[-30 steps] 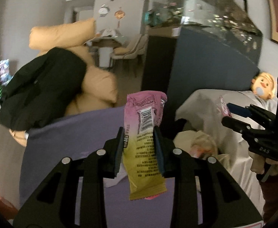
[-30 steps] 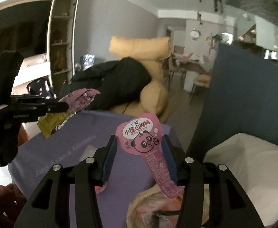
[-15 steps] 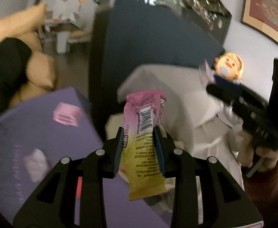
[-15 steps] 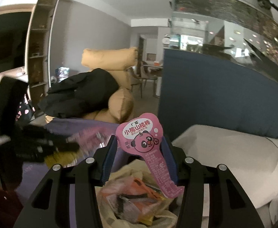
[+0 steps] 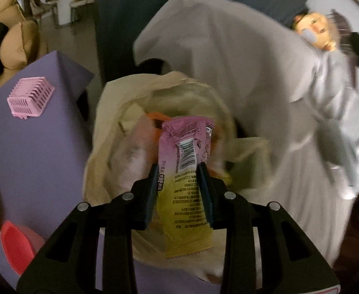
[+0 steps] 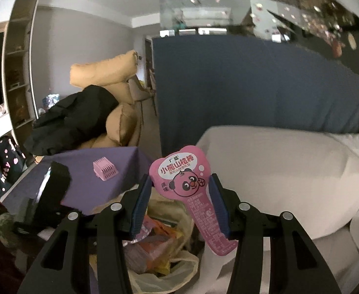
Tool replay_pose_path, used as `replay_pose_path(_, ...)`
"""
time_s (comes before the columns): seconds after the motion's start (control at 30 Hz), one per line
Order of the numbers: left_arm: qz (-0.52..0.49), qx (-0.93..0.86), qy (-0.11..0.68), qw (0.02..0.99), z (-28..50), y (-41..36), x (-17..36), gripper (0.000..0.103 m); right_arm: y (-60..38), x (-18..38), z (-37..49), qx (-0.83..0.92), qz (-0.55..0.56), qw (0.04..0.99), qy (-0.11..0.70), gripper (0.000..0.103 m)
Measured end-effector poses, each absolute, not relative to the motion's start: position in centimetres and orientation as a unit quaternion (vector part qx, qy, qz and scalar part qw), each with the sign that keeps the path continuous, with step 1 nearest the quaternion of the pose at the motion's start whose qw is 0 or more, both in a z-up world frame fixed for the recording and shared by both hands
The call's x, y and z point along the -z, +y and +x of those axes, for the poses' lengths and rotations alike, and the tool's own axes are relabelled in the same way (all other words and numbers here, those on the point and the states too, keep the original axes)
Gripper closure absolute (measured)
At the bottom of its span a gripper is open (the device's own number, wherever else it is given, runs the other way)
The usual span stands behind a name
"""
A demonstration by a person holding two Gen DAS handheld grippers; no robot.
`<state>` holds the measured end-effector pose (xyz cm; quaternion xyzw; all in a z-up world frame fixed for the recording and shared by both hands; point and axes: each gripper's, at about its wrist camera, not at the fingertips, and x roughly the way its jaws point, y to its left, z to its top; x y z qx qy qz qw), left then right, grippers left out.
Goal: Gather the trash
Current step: 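Open both grippers over the trash bag to drop the wrappers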
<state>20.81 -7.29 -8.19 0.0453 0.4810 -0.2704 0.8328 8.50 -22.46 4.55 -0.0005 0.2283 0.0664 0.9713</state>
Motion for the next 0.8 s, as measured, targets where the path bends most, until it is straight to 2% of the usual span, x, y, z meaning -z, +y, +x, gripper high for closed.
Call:
replay_pose_path(0.13, 0.039, 0.274, 0.476, 0.835, 21.7, -6.9, 8.8, 0.058, -22.6, -3.2, 9.4, -0.066, 0.006, 0.967, 0.245, 0.057)
replay_pose_path(0.3, 0.007, 0.279, 0.466, 0.840, 21.0, -4.6, 7.1, 0.044, -22.3, -1.7, 9.9, -0.079, 0.028, 0.963, 0.256, 0.057)
replay_pose_path(0.5, -0.009, 0.244, 0.421, 0.874, 16.7, -0.1, 3.6, 0.043, -19.1, 0.9, 11.2, -0.116, 0.029, 0.951, 0.283, 0.057)
replay_pose_path(0.8, -0.031, 0.145, 0.387, 0.910, 10.2, 7.3, 2.9, 0.042, -12.4, 8.6, 15.3, -0.131, -0.015, 0.921, 0.366, 0.057)
